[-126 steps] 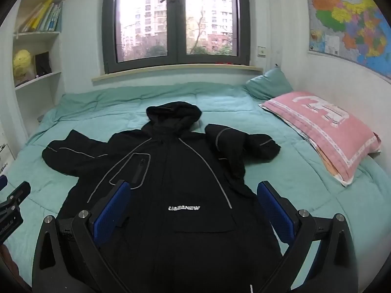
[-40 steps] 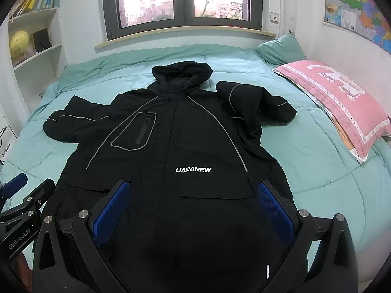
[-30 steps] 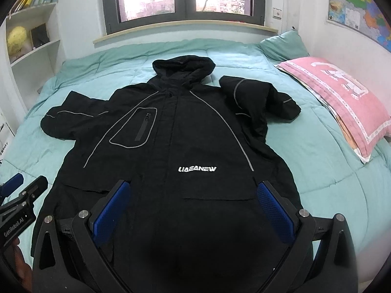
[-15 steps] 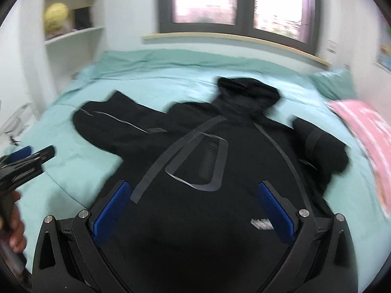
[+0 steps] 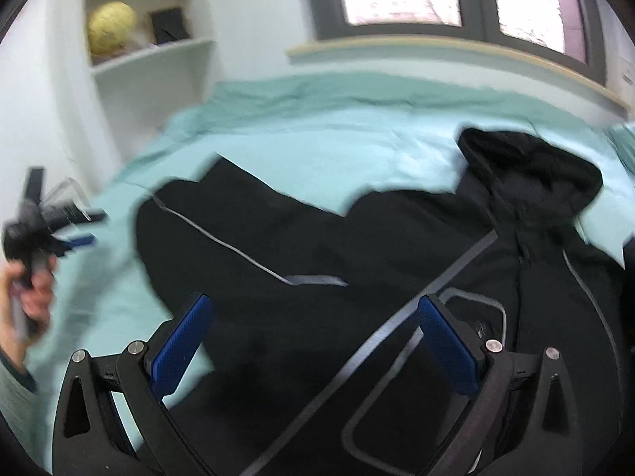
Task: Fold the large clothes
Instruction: 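Grasp the black jacket sleeve cuff with the left gripper and lift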
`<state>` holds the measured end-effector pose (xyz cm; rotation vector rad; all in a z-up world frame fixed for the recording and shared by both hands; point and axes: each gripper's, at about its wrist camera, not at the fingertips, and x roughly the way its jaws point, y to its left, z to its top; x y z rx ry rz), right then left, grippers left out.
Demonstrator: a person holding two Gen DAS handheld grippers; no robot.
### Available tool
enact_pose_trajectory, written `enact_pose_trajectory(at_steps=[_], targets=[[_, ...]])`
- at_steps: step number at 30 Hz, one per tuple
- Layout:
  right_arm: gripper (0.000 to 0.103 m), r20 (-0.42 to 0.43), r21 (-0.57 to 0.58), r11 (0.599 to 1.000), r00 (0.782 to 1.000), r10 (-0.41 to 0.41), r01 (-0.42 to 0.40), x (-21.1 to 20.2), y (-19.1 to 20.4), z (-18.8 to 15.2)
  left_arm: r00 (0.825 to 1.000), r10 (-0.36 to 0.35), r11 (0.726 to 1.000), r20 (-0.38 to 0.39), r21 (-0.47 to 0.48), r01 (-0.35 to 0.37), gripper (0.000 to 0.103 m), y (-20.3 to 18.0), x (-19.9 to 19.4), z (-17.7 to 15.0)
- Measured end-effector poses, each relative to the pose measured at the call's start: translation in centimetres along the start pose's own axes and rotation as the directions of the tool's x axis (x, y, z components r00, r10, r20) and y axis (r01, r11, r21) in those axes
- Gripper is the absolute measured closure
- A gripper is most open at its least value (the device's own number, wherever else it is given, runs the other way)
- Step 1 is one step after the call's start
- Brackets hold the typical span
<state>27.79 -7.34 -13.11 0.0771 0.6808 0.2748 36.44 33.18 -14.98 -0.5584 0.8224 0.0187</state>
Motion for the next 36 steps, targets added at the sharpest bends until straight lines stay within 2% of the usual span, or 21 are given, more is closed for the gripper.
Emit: enact_pose_trajectory(at_steps=[3, 7, 11, 12, 13, 14, 16, 18, 19, 21, 22, 25, 26, 28, 29, 31, 34, 36], targets=[[0.0, -0.033, 0.057, 0.998, 0.999, 0.006, -0.005, 2.3, -2.0, -2.4, 0.999, -0.024, 0.996, 0.032, -0.087, 0.027, 0.022, 1.4, 3.0, 1.6], [0.0, -0.066, 0.135, 0.991, 0.997, 0.033, -0.024, 4.4, -4.0, -4.6, 0.998, 0.009, 0.996, 0.068, -0.092, -0.002, 0.022, 2.2, 6.6, 3.1], [0.0, -0.04, 0.12, 0.992, 0.998, 0.045, -0.04, 4.2, -4.2, -4.8, 0.998, 0.02, 0.992, 0.055, -0.126, -0.013, 0.025, 3.3, 9.8, 4.1], [0.0, -0.044, 0.112, 0.993, 0.998, 0.042, -0.037, 4.4, -4.1, -4.8, 0.998, 0.007, 0.991, 0.069, -0.135, 0.002, 0.031, 3.4, 10.0, 4.1], [0.0, -0.045, 0.109, 0.993, 0.998, 0.04, -0.034, 4.4, -4.2, -4.9, 0.997, -0.022, 0.991, 0.075, -0.128, 0.032, 0.056, 3.3, 10.0, 4.1], [0.0, -0.044, 0.104, 0.994, 0.998, 0.037, -0.032, 4.4, -4.1, -5.0, 0.996, -0.033, 0.993, 0.082, -0.111, 0.042, 0.072, 2.9, 9.8, 4.1], [0.0, -0.046, 0.098, 0.995, 0.998, 0.029, -0.025, 4.5, -3.9, -4.9, 0.993, -0.002, 0.998, 0.117, -0.054, 0.008, 0.082, 1.9, 9.1, 3.9], [0.0, -0.053, 0.095, 0.995, 0.998, 0.02, -0.014, 4.4, -3.8, -4.9, 0.982, 0.062, 0.998, 0.176, -0.013, -0.061, 0.086, 0.6, 7.3, 3.4], [0.0, -0.057, 0.094, 0.996, 0.998, 0.013, -0.007, 4.6, -3.9, -4.9, 0.972, 0.09, 0.996, 0.215, -0.012, -0.09, 0.087, 0.3, 6.2, 3.2], [0.0, -0.068, 0.09, 0.996, 0.998, -0.002, 0.008, 4.8, -3.7, -4.8, 0.939, 0.172, 0.985, 0.298, -0.029, -0.171, 0.087, -0.2, 3.1, 2.5], [0.0, -0.072, 0.087, 0.996, 0.997, -0.007, 0.013, 4.9, -3.7, -4.8, 0.931, 0.205, 0.978, 0.3, -0.043, -0.202, 0.087, -0.2, 2.5, 2.6], [0.0, -0.091, 0.063, 0.997, 0.995, -0.037, 0.042, 5.2, -3.2, -4.7, 0.941, 0.285, 0.958, 0.185, -0.032, -0.284, 0.087, 0.4, 3.7, 2.9], [0.0, -0.093, 0.057, 0.997, 0.995, -0.045, 0.051, 5.3, -3.2, -4.7, 0.941, 0.286, 0.957, 0.18, -0.012, -0.289, 0.087, 0.2, 3.8, 2.6], [0.0, -0.1, 0.042, 0.996, 0.993, -0.069, 0.073, 5.4, -2.9, -4.8, 0.947, 0.239, 0.966, 0.214, 0.044, -0.254, 0.087, -1.0, 3.0, 2.3], [0.0, -0.103, 0.038, 0.996, 0.992, -0.076, 0.08, 5.4, -2.9, -4.8, 0.954, 0.184, 0.974, 0.237, 0.085, -0.21, 0.087, -2.2, 1.9, 2.0], [0.0, -0.113, 0.035, 0.995, 0.99, -0.09, 0.095, 5.3, -2.8, -4.7, 0.955, 0.137, 0.97, 0.265, 0.157, -0.183, 0.087, -4.2, 0.2, 1.0], [0.0, -0.103, 0.038, 0.989, 0.985, -0.138, 0.143, 3.9, -2.7, -4.6, 0.955, 0.058, 0.938, 0.291, 0.312, -0.152, 0.087, -9.6, -2.3, -0.6], [0.0, -0.06, 0.048, 0.979, 0.979, -0.196, 0.199, 1.6, -2.6, -4.4, 0.956, 0.001, 0.909, 0.294, 0.399, -0.123, 0.087, -13.2, -3.7, -2.4]])
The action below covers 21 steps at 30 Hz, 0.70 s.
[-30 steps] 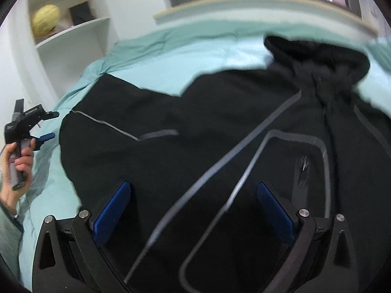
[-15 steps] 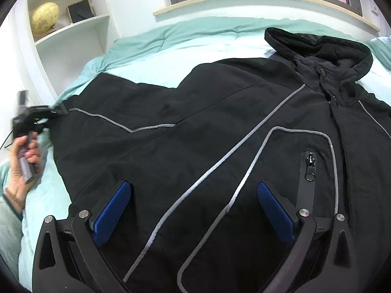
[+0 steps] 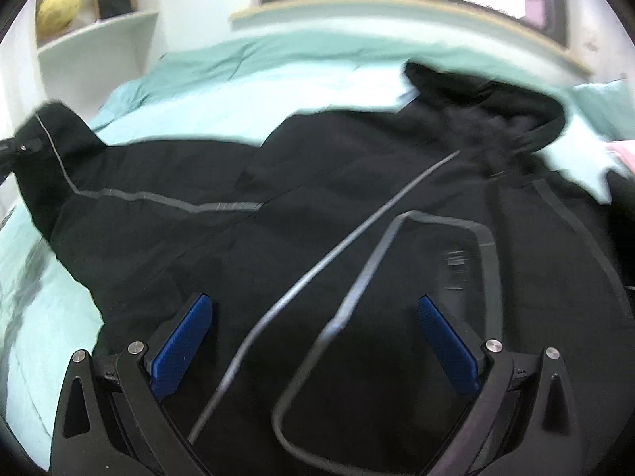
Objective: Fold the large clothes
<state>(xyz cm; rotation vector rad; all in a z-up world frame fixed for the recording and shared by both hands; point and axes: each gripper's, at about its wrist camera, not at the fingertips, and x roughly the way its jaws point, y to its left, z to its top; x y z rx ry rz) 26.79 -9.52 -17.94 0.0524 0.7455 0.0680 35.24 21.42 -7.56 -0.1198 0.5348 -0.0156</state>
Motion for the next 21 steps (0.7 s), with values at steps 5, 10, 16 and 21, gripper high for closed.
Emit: enact_pose_trajectory(at_steps=[5, 10, 16, 21], targets=[[0.0, 0.017, 0.036, 0.999, 0.999, -0.037, 0.037, -4.9, -1.7, -0.1, 0.987, -0.161, 0.976, 0.023, 0.151, 0.155, 0.087, -9.8, -3.6, -0.4], [0.0, 0.017, 0.086, 0.993, 0.996, -0.084, 0.082, -9.3, -4.6, -0.5, 0.945, -0.308, 0.911, -0.112, 0.251, 0.327, 0.087, -19.0, -2.7, -4.6], [0.0, -0.037, 0.109, 0.989, 0.994, -0.102, 0.105, -10.8, -7.6, -1.6, 0.821, -0.344, 0.842, -0.456, 0.236, 0.485, 0.082, -24.5, 3.9, -11.8], [0.0, -0.081, 0.102, 0.992, 0.994, -0.067, 0.075, -10.4, -8.7, -1.3, 0.747, -0.447, 0.809, -0.492, 0.135, 0.573, 0.068, -23.6, 3.5, -11.9]])
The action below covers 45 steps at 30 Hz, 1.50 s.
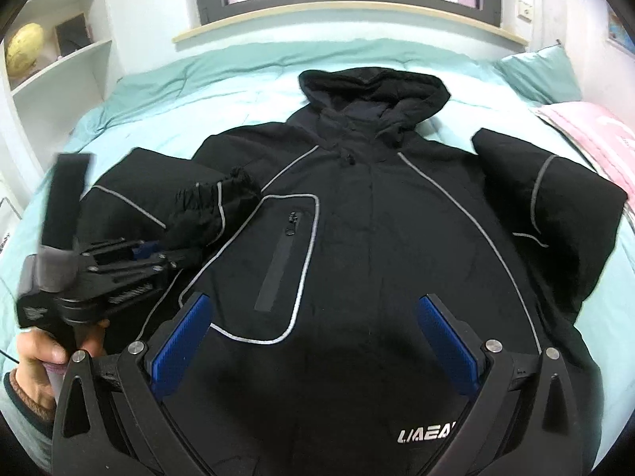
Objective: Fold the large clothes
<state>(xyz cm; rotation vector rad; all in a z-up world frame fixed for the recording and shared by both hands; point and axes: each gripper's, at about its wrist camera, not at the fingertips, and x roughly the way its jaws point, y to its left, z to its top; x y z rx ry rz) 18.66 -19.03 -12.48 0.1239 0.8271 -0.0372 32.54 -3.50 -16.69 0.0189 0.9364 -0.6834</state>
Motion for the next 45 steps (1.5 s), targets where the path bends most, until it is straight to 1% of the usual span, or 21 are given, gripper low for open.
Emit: enact_pose_trajectory(at_steps=[1, 2, 3, 4, 5, 10, 12, 14, 15, 16, 17, 18, 20, 21, 24, 26, 30, 34, 38, 41, 45], targets=[[0.0, -0.007, 0.002, 1.0, 1.0, 0.009, -0.009, 0.2, 0.0, 0.2, 0.996, -0.086, 0.996, 0.01, -0.034, 0.086, 0.057, 0.3, -0.9, -0.1], [0.0, -0.014, 0.005, 1.0, 1.0, 0.019, -0.019, 0.5, 0.1, 0.4, 0.977, -0.213, 0.973, 0.033, -0.079, 0.215, 0.049, 0.9, -2.2, 0.0], [0.0, -0.026, 0.01, 0.999, 0.999, 0.046, -0.046, 0.9, 0.4, 0.7, 0.957, -0.285, 0.952, 0.053, -0.104, 0.289, 0.048, 1.3, -2.9, -0.2], [0.0, -0.036, 0.014, 0.997, 0.997, 0.074, -0.074, 1.2, 0.6, 0.9, 0.945, -0.319, 0.938, 0.067, -0.121, 0.325, 0.047, 1.6, -3.8, -0.5], [0.0, -0.046, 0.015, 0.995, 0.994, 0.103, -0.103, 1.6, 1.0, 1.1, 0.941, -0.329, 0.932, 0.084, -0.135, 0.338, 0.047, 1.9, -4.8, -0.7], [0.0, -0.113, 0.052, 0.975, 0.968, 0.222, -0.218, 4.8, 3.9, 2.4, 0.958, -0.244, 0.956, 0.152, -0.13, 0.265, 0.047, 3.0, -9.0, -2.0], [0.004, -0.124, 0.09, 0.973, 0.967, 0.221, -0.211, 6.3, 4.8, 3.0, 0.967, -0.199, 0.966, 0.156, -0.137, 0.221, 0.047, 3.9, -9.6, -2.3], [0.007, -0.148, 0.136, 0.981, 0.976, 0.159, -0.139, 7.9, 5.0, 3.5, 0.981, -0.128, 0.978, 0.149, -0.147, 0.15, 0.047, 4.6, -10.2, -3.0], [0.016, -0.169, 0.175, 0.979, 0.977, 0.131, -0.101, 8.8, 5.0, 3.7, 0.985, -0.088, 0.982, 0.149, -0.153, 0.111, 0.047, 5.0, -11.1, -3.5], [0.025, -0.176, 0.201, 0.973, 0.973, 0.152, -0.116, 9.5, 5.0, 3.8, 0.987, -0.041, 0.985, 0.155, -0.158, 0.066, 0.048, 5.6, -11.7, -3.8], [0.043, -0.185, 0.21, 0.961, 0.957, 0.222, -0.182, 10.4, 5.6, 4.0, 0.985, 0.014, 0.986, 0.17, -0.164, 0.014, 0.048, 5.9, -12.0, -4.1], [0.054, -0.196, 0.184, 0.962, 0.952, 0.235, -0.2, 10.8, 6.3, 4.3, 0.981, 0.062, 0.984, 0.181, -0.178, -0.029, 0.048, 6.2, -12.4, -4.2], [0.064, -0.186, 0.106, 0.977, 0.961, 0.205, -0.188, 10.6, 7.6, 4.5, 0.975, 0.099, 0.978, 0.2, -0.202, -0.058, 0.048, 6.6, -13.2, -4.1], [0.068, -0.159, 0.049, 0.984, 0.971, 0.176, -0.171, 9.7, 8.3, 4.7, 0.971, 0.109, 0.975, 0.211, -0.212, -0.063, 0.048, 6.7, -13.6, -3.9], [0.07, -0.053, -0.015, 0.991, 0.99, 0.134, -0.135, 6.1, 7.8, 5.6, 0.959, 0.138, 0.971, 0.247, -0.223, -0.082, 0.048, 6.3, -14.3, -3.0], [0.07, 0.0, -0.018, 0.992, 0.992, 0.122, -0.122, 3.9, 6.5, 6.2, 0.954, 0.158, 0.969, 0.256, -0.225, -0.1, 0.048, 5.7, -14.5, -2.3], [0.07, 0.085, -0.034, 0.999, 0.996, 0.036, -0.033, -0.7, 2.5, 7.7, 0.958, 0.148, 0.973, 0.246, -0.21, -0.097, 0.048, 3.8, -13.4, -0.6], [0.07, 0.104, -0.03, 0.999, 0.994, -0.028, 0.032, -2.4, -1.0, 8.6, 0.966, 0.131, 0.977, 0.224, -0.196, -0.087, 0.048, 1.4, -10.8, 1.1], [0.07, 0.121, -0.019, 0.994, 0.987, -0.106, 0.109, -3.8, -5.0, 8.6, 0.979, 0.127, 0.983, 0.161, -0.155, -0.103, 0.048, -0.8, -7.3, 1.9], [0.07, 0.098, 0.001, 0.99, 0.985, -0.144, 0.144, -3.5, -8.4, 7.9, 0.984, 0.142, 0.984, 0.109, -0.125, -0.128, 0.048, -2.3, -4.2, 1.9], [0.07, 0.02, 0.004, 0.982, 0.982, -0.189, 0.188, -0.9, -12.0, 6.3, 0.992, 0.126, 0.986, 0.024, -0.111, -0.122, 0.048, -3.4, -0.1, 1.4]])
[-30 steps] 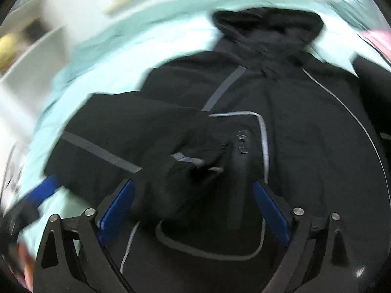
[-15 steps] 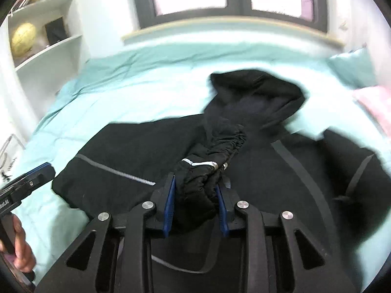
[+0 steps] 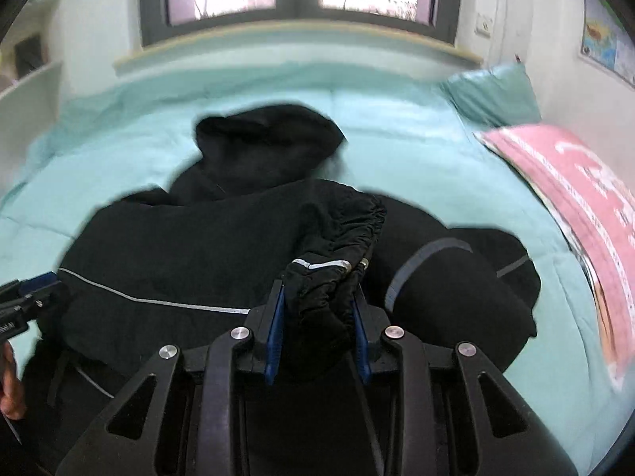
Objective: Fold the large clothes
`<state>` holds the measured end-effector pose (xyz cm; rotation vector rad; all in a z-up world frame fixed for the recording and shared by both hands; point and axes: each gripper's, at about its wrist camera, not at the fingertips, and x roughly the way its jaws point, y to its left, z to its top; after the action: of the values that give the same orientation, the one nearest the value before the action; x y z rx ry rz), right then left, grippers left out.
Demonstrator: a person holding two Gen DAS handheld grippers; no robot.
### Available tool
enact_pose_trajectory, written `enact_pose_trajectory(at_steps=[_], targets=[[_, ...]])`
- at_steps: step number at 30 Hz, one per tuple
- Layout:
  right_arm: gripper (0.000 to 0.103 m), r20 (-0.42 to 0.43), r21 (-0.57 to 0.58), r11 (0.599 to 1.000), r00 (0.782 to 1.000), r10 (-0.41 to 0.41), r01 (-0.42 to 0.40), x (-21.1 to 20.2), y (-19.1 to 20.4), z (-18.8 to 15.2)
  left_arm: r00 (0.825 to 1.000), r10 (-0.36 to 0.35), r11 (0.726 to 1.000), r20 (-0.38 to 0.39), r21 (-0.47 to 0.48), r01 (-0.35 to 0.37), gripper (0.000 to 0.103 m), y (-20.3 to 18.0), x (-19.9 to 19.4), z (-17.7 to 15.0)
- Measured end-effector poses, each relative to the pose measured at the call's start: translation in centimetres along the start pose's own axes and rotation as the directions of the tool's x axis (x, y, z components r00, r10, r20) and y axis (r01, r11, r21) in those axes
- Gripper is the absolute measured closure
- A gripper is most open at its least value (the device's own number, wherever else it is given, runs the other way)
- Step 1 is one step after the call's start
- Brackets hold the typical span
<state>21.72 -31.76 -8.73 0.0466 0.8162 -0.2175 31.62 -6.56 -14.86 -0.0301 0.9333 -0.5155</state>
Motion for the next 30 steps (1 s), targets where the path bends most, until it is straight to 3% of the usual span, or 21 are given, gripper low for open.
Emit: enact_pose_trajectory(at_steps=[5, 12, 14, 16, 17, 18, 19, 21, 23, 24, 26, 28, 30], targets=[[0.07, -0.098, -0.005, 0.999, 0.994, -0.041, 0.041, 5.0, -2.2, -2.9, 0.995, 0.075, 0.995, -0.066, 0.066, -0.071, 0.048, -1.5, 4.0, -1.7], [0.068, -0.178, -0.092, 0.994, 0.981, -0.078, 0.063, 8.3, -1.7, -5.6, 0.99, 0.114, 0.99, -0.08, 0.095, -0.107, 0.048, -1.6, 5.0, -2.4], [0.067, -0.203, -0.089, 0.994, 0.976, -0.079, 0.062, 7.7, -1.8, -5.3, 0.991, 0.125, 0.988, -0.041, 0.096, -0.121, 0.048, -2.1, 3.8, -2.4], [0.058, -0.174, -0.043, 0.999, 0.984, -0.033, 0.026, 5.2, -1.7, -4.6, 0.998, 0.038, 0.997, 0.046, 0.067, -0.041, 0.048, -2.4, 1.7, -1.9], [0.044, -0.138, -0.032, 0.999, 0.99, 0.001, -0.006, 4.0, -1.4, -4.2, 0.996, 0.006, 0.999, 0.086, 0.052, -0.01, 0.048, -2.7, 0.6, -1.5], [0.031, -0.083, -0.029, 0.998, 0.995, 0.051, -0.053, 2.3, -0.7, -3.5, 0.994, 0.003, 0.999, 0.105, 0.05, -0.008, 0.048, -3.4, -0.2, -0.9], [0.029, -0.027, -0.042, 0.995, 0.996, 0.085, -0.086, 0.8, 0.4, -2.7, 0.994, 0.01, 0.998, 0.106, 0.062, -0.017, 0.048, -4.1, -0.4, -0.4], [0.029, -0.003, -0.082, 0.991, 0.994, 0.109, -0.109, 0.3, 2.5, -1.6, 0.995, 0.033, 0.995, 0.099, 0.091, -0.042, 0.048, -5.4, 0.2, 0.0], [0.032, -0.042, -0.1, 0.989, 0.993, 0.108, -0.112, 2.0, 4.3, -0.9, 0.991, 0.072, 0.991, 0.11, 0.102, -0.083, 0.048, -6.0, 1.3, -0.2], [0.039, -0.079, -0.089, 0.99, 0.991, 0.107, -0.114, 3.9, 4.9, -1.0, 0.992, 0.06, 0.994, 0.107, 0.086, -0.07, 0.048, -5.8, 2.1, -0.5], [0.045, -0.171, -0.059, 0.993, 0.981, 0.09, -0.102, 7.5, 5.2, -1.9, 0.998, 0.065, 0.997, 0.022, 0.049, -0.066, 0.048, -5.0, 4.8, -1.3], [0.044, -0.26, -0.028, 0.992, 0.959, 0.109, -0.12, 10.9, 4.9, -3.8, 0.991, 0.121, 0.99, -0.049, 0.074, -0.117, 0.048, -4.9, 7.6, -2.2], [0.044, -0.228, -0.002, 0.989, 0.963, 0.144, -0.149, 11.2, 4.0, -4.5, 0.982, 0.181, 0.975, -0.046, 0.141, -0.173, 0.048, -6.0, 8.1, -2.2]])
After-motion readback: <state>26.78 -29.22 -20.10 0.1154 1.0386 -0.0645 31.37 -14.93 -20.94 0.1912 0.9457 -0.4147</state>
